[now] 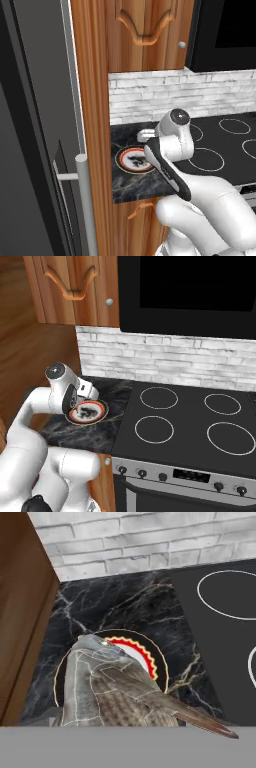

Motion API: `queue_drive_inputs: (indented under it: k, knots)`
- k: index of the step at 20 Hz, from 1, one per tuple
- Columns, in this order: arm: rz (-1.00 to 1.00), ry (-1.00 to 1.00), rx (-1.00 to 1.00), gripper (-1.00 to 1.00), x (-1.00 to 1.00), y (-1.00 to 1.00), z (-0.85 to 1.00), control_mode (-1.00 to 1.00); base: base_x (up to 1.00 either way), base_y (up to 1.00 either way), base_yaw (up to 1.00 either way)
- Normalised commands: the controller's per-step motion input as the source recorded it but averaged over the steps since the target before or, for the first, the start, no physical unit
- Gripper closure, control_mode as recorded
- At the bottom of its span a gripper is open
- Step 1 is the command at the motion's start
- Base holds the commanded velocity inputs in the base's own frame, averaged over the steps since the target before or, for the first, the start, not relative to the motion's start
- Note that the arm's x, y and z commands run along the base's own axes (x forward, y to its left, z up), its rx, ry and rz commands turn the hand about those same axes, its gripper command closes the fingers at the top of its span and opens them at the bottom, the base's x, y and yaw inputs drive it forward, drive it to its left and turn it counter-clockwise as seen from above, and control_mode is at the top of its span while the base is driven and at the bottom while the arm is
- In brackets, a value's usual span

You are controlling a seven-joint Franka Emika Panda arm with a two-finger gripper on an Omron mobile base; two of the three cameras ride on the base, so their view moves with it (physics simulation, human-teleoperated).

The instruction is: Place the fish on the counter behind the older fish on the same shelf of the fridge to maintain FIFO order. Close the fridge door when finished.

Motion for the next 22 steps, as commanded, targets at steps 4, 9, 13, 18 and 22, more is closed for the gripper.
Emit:
queue_drive_inputs:
  k: [4, 9, 13, 18, 22]
  knots:
    - [0.0, -0.01, 0.0, 1.0, -0.73, -0.27, 0.69, -1.0, 0.0, 0.0, 0.0]
    - [0.0, -0.06, 0.0, 1.0, -0.52, -0.21, 0.48, -1.0, 0.0, 0.0, 0.0]
    - [0.0, -0.09, 0.0, 1.0, -0.64, -0.02, 0.46, -1.0, 0.0, 0.0, 0.0]
    - [0.0, -0.16, 0.0, 1.0, -0.76, 0.0, 0.27, -1.0, 0.0, 0.0, 0.0]
    - [0.0, -0.06, -0.04, 1.0, -0.63, 0.05, -0.06, -1.0, 0.0, 0.0, 0.0]
